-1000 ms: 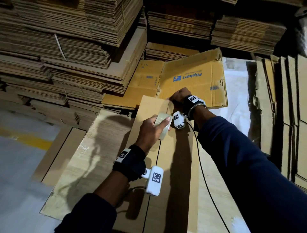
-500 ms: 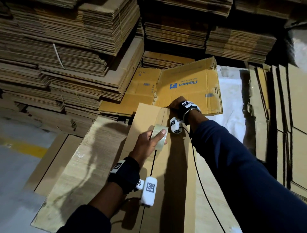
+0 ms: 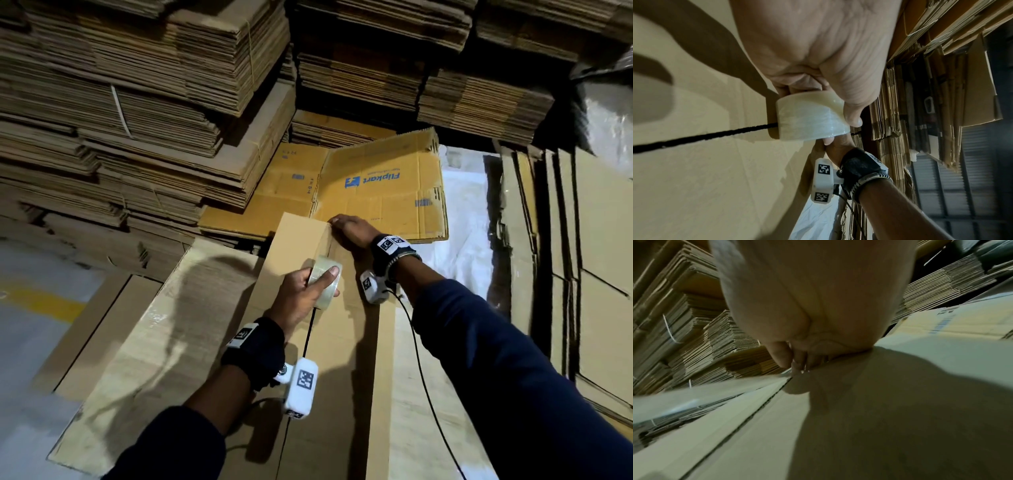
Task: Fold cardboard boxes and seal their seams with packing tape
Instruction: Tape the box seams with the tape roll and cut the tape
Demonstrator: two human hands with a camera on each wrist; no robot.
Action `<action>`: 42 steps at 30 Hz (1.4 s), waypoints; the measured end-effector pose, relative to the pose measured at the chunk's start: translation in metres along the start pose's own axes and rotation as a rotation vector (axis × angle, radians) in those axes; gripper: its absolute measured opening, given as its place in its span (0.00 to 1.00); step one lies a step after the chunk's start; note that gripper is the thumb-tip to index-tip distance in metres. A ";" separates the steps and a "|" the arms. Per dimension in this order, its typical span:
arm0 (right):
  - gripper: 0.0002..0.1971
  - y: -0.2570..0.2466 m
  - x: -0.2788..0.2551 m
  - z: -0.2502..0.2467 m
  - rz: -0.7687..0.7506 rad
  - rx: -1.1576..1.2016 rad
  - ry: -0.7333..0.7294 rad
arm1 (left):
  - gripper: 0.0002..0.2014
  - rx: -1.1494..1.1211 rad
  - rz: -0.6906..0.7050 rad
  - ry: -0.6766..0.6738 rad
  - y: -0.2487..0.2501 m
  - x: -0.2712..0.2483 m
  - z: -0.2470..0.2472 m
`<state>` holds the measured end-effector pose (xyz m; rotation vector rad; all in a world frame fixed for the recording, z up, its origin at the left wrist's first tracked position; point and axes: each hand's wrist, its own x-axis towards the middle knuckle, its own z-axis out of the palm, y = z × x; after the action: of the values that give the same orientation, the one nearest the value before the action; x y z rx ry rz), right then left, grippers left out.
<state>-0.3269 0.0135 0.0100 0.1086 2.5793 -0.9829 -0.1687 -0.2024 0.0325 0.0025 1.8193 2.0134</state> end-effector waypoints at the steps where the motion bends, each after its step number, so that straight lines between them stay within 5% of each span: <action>1: 0.19 -0.001 0.000 0.001 0.006 -0.019 -0.016 | 0.20 -0.004 0.001 0.008 -0.001 0.000 0.000; 7: 0.37 -0.010 0.006 0.001 0.086 -0.207 -0.069 | 0.18 0.030 0.004 -0.003 -0.001 -0.006 0.000; 13: 0.29 -0.010 0.010 0.004 0.056 -0.347 -0.128 | 0.14 0.027 0.019 0.006 0.000 -0.007 0.003; 18: 0.37 -0.015 0.008 -0.001 0.096 -0.216 -0.125 | 0.15 0.030 0.014 -0.005 0.000 -0.004 0.003; 22: 0.18 -0.005 0.018 -0.001 0.105 -0.044 -0.170 | 0.14 -0.020 -0.001 0.006 -0.002 -0.004 0.001; 28: 0.30 -0.011 0.006 0.006 0.126 -0.298 -0.082 | 0.14 -0.086 0.024 0.013 -0.006 -0.006 0.004; 35: 0.29 -0.011 -0.003 0.016 0.058 -0.442 0.010 | 0.14 -0.094 0.023 0.017 -0.007 -0.007 0.010; 42: 0.32 -0.015 -0.006 0.012 0.026 -0.637 -0.092 | 0.16 -0.036 0.033 0.002 -0.014 -0.008 0.001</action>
<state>-0.3205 -0.0048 0.0132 -0.0718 2.6598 -0.1199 -0.1566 -0.2029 0.0213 0.0206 1.7948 2.0692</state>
